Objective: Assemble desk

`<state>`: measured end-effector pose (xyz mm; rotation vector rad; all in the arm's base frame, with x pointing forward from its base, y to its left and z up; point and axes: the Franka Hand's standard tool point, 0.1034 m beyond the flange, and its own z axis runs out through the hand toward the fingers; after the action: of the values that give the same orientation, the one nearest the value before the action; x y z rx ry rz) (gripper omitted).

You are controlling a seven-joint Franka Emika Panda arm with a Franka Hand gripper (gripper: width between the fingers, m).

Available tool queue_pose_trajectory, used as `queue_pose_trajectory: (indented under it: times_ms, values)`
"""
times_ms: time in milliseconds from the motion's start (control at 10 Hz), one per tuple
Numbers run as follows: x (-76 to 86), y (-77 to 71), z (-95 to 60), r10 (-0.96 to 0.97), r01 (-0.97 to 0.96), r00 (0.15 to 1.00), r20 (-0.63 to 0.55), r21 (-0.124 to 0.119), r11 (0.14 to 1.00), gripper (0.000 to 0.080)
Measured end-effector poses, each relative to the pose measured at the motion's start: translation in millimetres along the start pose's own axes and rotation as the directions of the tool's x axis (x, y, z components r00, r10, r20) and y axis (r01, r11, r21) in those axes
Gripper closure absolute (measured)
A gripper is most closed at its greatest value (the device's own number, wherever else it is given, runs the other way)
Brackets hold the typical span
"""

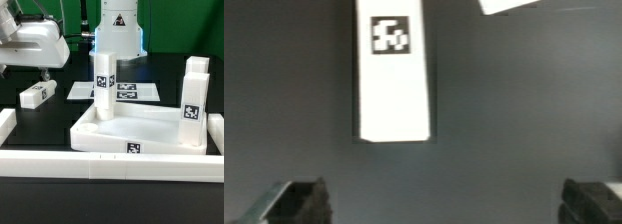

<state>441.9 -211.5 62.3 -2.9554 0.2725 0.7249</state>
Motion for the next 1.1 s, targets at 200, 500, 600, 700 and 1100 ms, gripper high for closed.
queue_pose_trajectory:
  times_ms: [200,500,600,700,1100]
  values:
    - [-2.7,2.0,6.9,-0.012,0.012,1.0,0.011,-0.01,1.0,0.015]
    - [-4.9,0.9,7.7,0.004,-0.004,0.999,0.041,-0.006,1.0,0.015]
    - [-10.5,2.7,10.6,0.056,-0.055,0.99,0.128,-0.011,0.998,0.015]
    - [-4.8,10.0,15.7,0.067,-0.064,0.984,0.167,-0.021,0.998,0.015]
    - [-17.8,14.7,23.7,0.09,-0.097,0.896,0.434,-0.005,0.995,0.015]
